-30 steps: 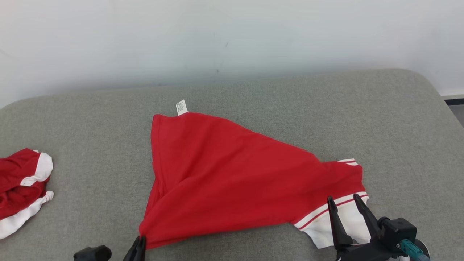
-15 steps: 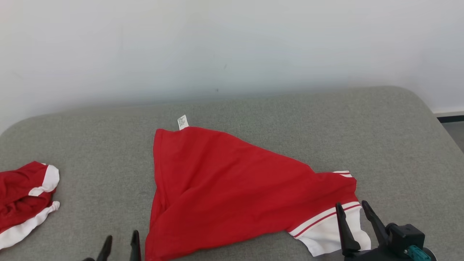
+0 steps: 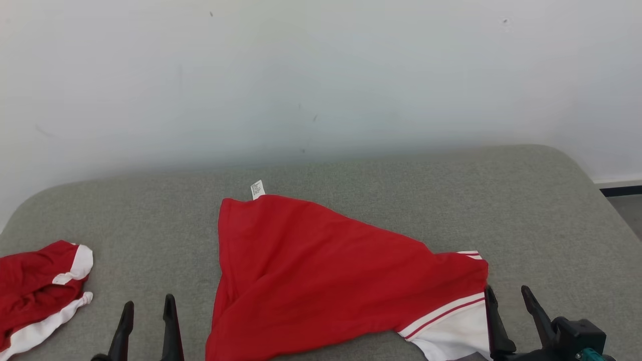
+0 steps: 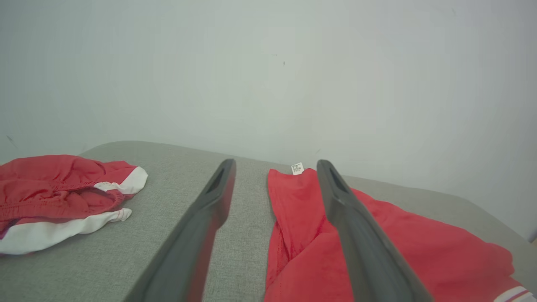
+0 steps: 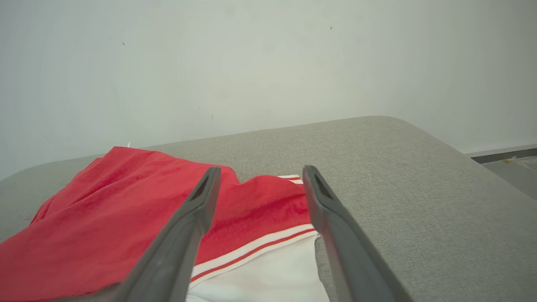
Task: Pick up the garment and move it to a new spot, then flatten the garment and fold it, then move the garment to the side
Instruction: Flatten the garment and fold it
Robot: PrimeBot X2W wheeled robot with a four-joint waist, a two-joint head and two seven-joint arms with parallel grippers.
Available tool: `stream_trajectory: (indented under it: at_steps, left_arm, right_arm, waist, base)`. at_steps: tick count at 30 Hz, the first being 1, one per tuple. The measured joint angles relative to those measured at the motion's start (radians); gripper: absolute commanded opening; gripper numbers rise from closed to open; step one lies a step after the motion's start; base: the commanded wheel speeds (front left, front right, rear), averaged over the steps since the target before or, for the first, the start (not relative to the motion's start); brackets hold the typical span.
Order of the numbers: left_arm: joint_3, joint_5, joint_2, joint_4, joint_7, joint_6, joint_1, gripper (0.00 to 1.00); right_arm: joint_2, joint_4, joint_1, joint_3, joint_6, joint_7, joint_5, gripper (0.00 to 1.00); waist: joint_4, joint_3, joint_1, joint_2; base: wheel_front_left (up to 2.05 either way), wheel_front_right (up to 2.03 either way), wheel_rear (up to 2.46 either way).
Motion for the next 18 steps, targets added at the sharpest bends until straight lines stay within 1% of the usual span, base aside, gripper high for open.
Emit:
stream_trajectory:
  at_steps: [4,11,18]
  left_arm:
    - [0.008,0.034,-0.012,0.007,0.000,-0.014,0.018,1.00]
    - [0.018,0.075,-0.021,0.040,0.000,-0.017,0.042,1.00]
    - [0.046,0.084,-0.027,0.071,0.000,-0.013,0.056,1.00]
  right_arm:
    - [0.000,0.019,0.006,-0.006,0.000,-0.005,-0.019,1.00]
    - [0.000,0.048,0.011,-0.014,0.000,-0.002,-0.052,1.00]
    - [0.000,0.057,0.020,-0.006,0.000,0.007,-0.075,1.00]
  waist:
    - [-0.005,-0.012,0.0000,0.0000]
    - [-0.015,-0.015,0.0001,0.0000]
    - [-0.020,-0.006,0.0001,0.0000]
  base:
    - [0.00,0.00,0.00]
    - [0.00,0.00,0.00]
    - [0.00,0.00,0.00]
